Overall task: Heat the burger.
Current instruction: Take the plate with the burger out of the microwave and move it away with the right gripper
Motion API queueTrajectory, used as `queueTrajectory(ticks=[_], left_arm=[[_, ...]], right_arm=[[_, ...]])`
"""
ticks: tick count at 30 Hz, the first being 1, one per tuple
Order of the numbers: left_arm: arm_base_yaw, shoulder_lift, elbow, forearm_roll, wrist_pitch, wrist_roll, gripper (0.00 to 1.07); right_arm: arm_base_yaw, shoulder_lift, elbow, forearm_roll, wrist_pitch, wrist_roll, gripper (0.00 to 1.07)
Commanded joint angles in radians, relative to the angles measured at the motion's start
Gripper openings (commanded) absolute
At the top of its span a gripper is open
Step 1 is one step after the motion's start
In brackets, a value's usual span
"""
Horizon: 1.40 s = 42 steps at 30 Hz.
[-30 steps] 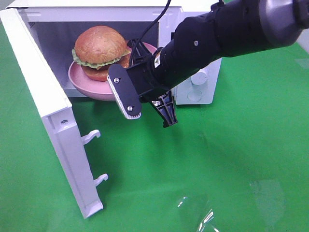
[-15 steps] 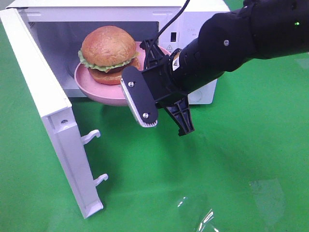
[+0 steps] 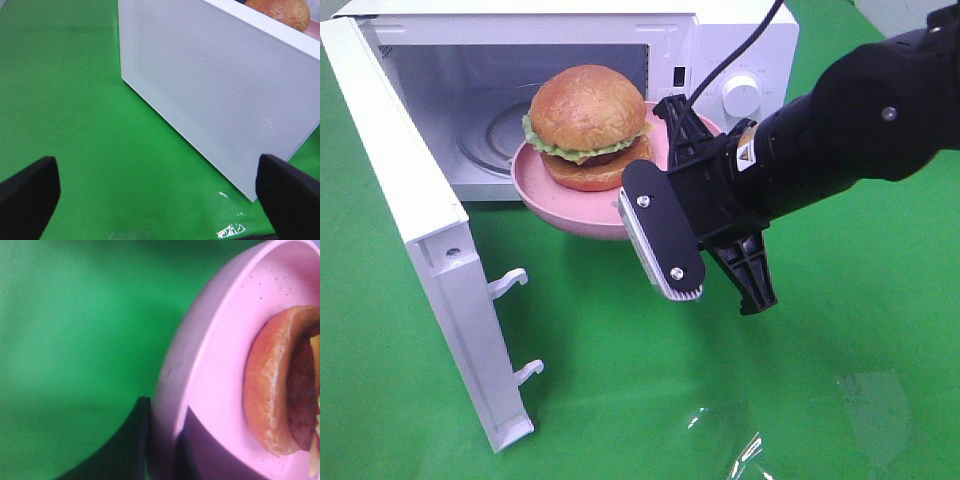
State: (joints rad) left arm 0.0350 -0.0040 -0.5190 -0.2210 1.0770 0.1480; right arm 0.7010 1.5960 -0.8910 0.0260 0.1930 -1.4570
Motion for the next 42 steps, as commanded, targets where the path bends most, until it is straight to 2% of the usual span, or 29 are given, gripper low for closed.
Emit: queueTrajectory(ticks=[1, 19, 27, 28, 42], left_arm=[[-0.001, -0.016, 0.002, -0.003, -0.005, -0.005, 0.99], [-0.001, -0.016, 0.002, -0.003, -0.005, -0.005, 0.99], [-0.001, -0.016, 0.002, -0.003, -0.005, -0.005, 0.99], [-0.001, -0.016, 0.002, -0.003, -0.005, -0.005, 0.99], [-0.001, -0.016, 0.002, -0.003, -0.005, -0.005, 0.99]], right_arm=[[-0.009, -0.081, 0.052, 0.004, -0.075, 0.017, 0.00], [-0.009, -0.319, 0.239, -0.005, -0.029, 0.030, 0.00], [-0.009, -0.411, 0.258, -0.081, 0.074, 0.132, 0.00], [-0.009, -0.451, 0.258, -0.126, 0.110, 0.190, 0.00], [-0.009, -0.587, 0.258, -0.313, 0.290, 0.488, 0.00]])
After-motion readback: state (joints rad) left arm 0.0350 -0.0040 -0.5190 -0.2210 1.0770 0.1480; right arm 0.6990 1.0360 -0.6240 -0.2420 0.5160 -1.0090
